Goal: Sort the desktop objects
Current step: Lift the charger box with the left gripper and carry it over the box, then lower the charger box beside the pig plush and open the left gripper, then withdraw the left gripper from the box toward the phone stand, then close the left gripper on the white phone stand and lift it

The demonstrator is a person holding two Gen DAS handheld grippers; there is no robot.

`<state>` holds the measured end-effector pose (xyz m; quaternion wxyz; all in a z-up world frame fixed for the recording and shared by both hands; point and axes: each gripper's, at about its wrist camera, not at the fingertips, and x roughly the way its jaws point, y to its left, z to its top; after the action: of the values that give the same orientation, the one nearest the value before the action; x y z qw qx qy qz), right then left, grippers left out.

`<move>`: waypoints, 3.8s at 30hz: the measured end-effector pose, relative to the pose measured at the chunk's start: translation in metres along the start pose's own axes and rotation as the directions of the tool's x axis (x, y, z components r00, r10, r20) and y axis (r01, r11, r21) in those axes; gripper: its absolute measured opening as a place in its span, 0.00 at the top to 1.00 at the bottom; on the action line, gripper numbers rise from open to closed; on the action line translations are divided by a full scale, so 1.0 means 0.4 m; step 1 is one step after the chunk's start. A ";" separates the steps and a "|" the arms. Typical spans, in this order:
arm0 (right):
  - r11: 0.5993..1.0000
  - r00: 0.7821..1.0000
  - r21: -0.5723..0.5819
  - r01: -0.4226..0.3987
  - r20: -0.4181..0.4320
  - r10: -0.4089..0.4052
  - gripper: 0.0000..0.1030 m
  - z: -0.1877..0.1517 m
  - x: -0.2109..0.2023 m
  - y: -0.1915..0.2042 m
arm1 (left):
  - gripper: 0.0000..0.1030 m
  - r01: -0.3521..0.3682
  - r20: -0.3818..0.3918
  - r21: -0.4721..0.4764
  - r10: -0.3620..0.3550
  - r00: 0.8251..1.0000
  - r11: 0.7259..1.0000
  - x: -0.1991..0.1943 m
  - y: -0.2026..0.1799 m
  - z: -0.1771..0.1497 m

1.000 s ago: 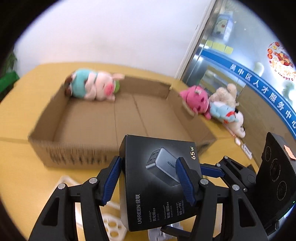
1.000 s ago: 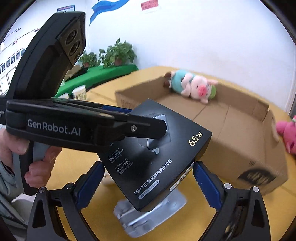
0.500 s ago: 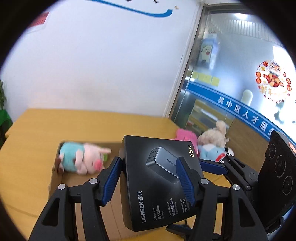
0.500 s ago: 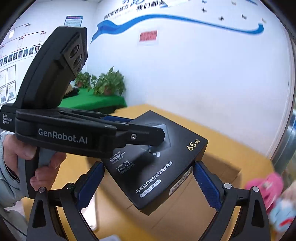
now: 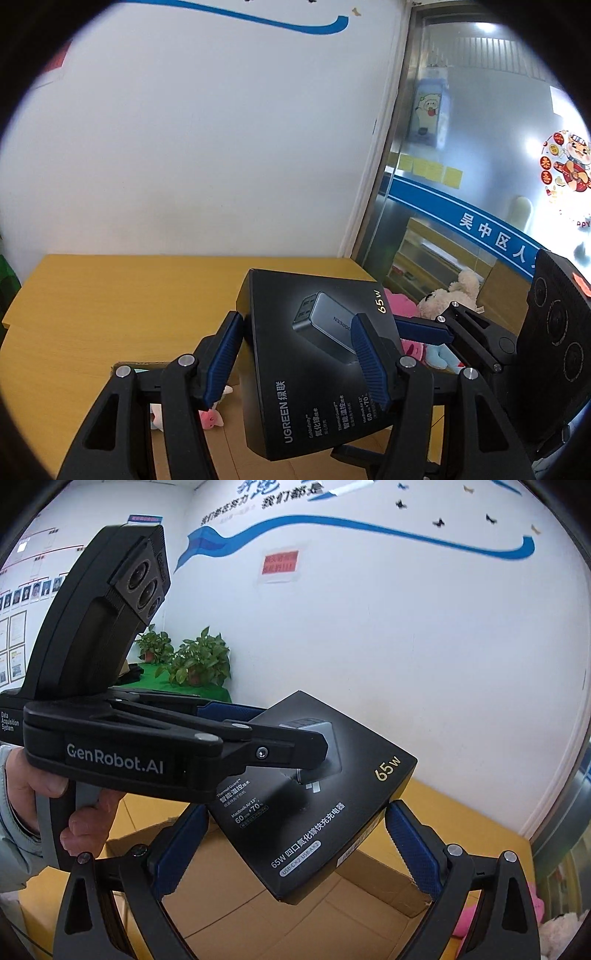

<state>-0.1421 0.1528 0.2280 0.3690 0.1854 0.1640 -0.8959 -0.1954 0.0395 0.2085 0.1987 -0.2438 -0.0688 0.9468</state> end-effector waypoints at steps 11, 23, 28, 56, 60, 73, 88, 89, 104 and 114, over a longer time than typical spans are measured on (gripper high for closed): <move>0.982 0.963 0.156 -0.106 -0.229 0.140 0.06 -0.171 0.328 -0.179 | 0.42 -0.066 -0.288 -0.094 0.037 0.957 0.993 0.356 0.128 -0.145; 0.959 0.871 0.254 -0.126 -0.435 0.230 0.07 -0.332 0.547 -0.242 | 0.45 -0.152 -0.521 -0.116 0.070 0.851 0.982 0.556 0.148 -0.257; 0.959 0.864 0.278 -0.061 -0.466 0.190 0.12 -0.356 0.567 -0.248 | 0.45 -0.132 -0.518 -0.111 0.056 0.853 0.985 0.536 0.146 -0.257; 0.929 0.966 0.287 0.232 -0.176 -0.187 0.00 -0.356 -0.210 0.192 | 0.52 -0.288 -0.015 0.015 0.288 0.957 0.958 -0.294 -0.086 -0.410; 0.936 0.965 0.256 0.242 -0.168 -0.203 0.00 -0.363 -0.261 0.263 | 0.11 -0.310 0.046 0.025 0.309 0.950 0.950 -0.346 -0.128 -0.436; 0.879 0.965 0.446 0.172 -0.255 -0.059 0.01 -0.605 -0.248 0.403 | 0.11 -0.193 -0.200 -0.022 0.185 0.962 0.981 -0.292 -0.108 -0.676; 0.906 0.898 0.404 0.124 -0.435 0.070 0.09 -0.738 -0.130 0.525 | 0.19 -0.008 -0.437 -0.075 -0.026 0.899 0.997 -0.178 -0.116 -0.822; 0.904 0.899 0.411 0.119 -0.430 0.077 0.09 -0.741 -0.134 0.522 | 0.22 -0.002 -0.451 -0.074 -0.032 0.892 0.997 -0.170 -0.120 -0.829; 0.907 0.919 0.413 0.083 -0.383 0.090 0.30 -0.771 -0.197 0.478 | 0.40 0.045 -0.490 -0.089 -0.083 0.868 0.995 -0.126 -0.170 -0.864; 0.926 0.912 0.351 0.140 -0.409 0.017 0.35 -0.750 -0.155 0.486 | 0.46 0.031 -0.472 -0.078 -0.064 0.879 0.996 -0.133 -0.174 -0.868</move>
<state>0.1024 0.1883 -0.0376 0.2561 0.4281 0.0696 -0.8639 0.0411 0.0929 -0.0551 0.2242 -0.4727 -0.0562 0.8504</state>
